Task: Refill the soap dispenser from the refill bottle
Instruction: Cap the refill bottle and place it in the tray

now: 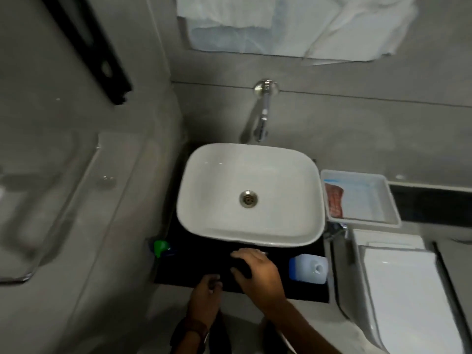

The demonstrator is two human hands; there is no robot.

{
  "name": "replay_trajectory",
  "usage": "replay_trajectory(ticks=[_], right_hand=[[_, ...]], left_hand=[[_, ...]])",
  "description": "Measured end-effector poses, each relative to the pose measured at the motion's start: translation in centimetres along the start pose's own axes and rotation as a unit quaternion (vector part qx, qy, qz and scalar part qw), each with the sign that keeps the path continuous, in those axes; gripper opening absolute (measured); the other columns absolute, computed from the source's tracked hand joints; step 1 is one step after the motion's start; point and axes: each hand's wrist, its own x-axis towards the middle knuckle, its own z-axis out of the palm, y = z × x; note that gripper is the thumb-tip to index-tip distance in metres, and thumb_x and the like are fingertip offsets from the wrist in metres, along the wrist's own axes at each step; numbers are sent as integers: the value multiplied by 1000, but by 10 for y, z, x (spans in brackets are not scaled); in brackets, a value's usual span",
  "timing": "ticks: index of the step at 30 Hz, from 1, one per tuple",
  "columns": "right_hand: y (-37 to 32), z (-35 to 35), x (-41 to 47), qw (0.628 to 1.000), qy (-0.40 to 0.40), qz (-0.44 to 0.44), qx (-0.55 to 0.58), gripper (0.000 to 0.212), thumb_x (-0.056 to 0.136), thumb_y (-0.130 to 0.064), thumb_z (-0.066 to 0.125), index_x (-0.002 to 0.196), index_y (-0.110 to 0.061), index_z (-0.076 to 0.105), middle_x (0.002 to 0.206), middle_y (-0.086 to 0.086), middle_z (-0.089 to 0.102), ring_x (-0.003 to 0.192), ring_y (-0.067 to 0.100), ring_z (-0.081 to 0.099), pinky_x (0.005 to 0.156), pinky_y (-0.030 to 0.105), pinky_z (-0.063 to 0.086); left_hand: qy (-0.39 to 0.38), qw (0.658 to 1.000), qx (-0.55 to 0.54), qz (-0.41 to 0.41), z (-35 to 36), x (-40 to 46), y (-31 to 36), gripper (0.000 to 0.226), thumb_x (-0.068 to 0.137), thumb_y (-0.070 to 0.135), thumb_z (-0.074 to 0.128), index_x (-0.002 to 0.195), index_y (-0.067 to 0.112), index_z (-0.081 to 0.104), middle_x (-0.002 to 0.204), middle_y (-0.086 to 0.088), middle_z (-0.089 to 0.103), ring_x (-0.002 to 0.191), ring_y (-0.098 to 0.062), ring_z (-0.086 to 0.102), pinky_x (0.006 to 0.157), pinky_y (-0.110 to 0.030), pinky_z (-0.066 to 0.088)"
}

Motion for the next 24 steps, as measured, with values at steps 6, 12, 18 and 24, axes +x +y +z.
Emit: replay_trajectory(ticks=[6,12,18,24], right_hand=[[47,-115,-44,985,171,35,-8,39,84,-30,81,121,-32,71,126,-16,71,126,0,61,107,15,46],[100,-149,-73,984,64,160,51,87,69,-38,88,147,-40,51,151,-20,51,141,-8,45,115,12,37],[134,-131,-72,977,6,203,73,98,62,-28,88,144,-57,43,140,-30,53,128,-9,55,107,20,51],[144,-126,-68,973,23,210,97,81,60,-28,90,122,-62,52,114,-26,69,108,-7,67,84,8,52]], left_hand=[[-79,981,152,91,74,-3,37,33,79,33,79,106,26,61,102,6,62,93,-12,61,82,-25,48],[-131,941,263,170,104,-5,44,47,71,34,80,113,27,60,110,4,56,101,-15,62,89,-31,52],[-128,915,331,191,116,-2,48,41,76,26,76,114,20,63,118,-2,60,111,-22,61,91,-32,50],[-111,909,342,209,116,-1,50,32,80,25,73,110,19,67,117,-1,65,109,-23,65,90,-34,51]])
